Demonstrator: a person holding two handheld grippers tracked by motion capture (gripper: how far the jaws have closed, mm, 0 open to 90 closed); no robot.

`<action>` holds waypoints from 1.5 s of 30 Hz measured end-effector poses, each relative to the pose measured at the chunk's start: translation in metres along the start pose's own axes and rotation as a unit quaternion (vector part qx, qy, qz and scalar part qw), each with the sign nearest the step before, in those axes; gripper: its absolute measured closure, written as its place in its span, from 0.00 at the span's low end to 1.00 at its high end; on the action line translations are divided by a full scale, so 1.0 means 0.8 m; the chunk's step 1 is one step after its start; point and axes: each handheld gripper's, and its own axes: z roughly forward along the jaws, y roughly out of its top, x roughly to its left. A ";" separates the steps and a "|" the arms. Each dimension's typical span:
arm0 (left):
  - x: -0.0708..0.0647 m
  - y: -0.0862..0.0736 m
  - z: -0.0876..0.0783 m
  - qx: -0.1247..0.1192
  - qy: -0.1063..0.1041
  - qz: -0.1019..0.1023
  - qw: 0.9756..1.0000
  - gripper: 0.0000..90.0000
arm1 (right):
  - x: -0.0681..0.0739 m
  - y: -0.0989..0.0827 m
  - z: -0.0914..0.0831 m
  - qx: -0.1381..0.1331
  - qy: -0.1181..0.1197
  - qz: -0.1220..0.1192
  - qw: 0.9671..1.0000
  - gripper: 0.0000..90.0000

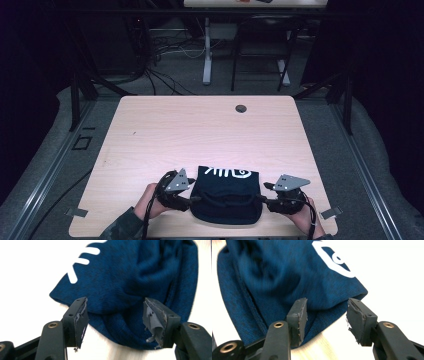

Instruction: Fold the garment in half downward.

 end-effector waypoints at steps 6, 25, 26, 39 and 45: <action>0.009 0.010 -0.005 -0.028 0.030 -0.016 0.999 0.38 | -0.002 0.013 -0.007 -0.035 0.000 0.039 0.999 0.55; -0.007 0.015 0.058 0.016 0.011 -0.025 1.000 0.28 | 0.031 0.023 0.040 0.018 0.036 0.061 0.997 0.43; -0.008 0.013 0.060 0.020 0.010 -0.022 1.000 0.27 | 0.031 0.020 0.043 0.025 0.034 0.059 0.997 0.38; -0.011 -0.003 0.063 0.037 0.030 -0.034 0.998 0.18 | 0.022 0.014 0.077 0.064 0.026 0.023 0.997 0.14; -0.004 -0.006 0.064 0.031 0.042 -0.049 0.997 0.16 | 0.006 0.018 0.091 0.060 0.032 0.035 0.997 0.11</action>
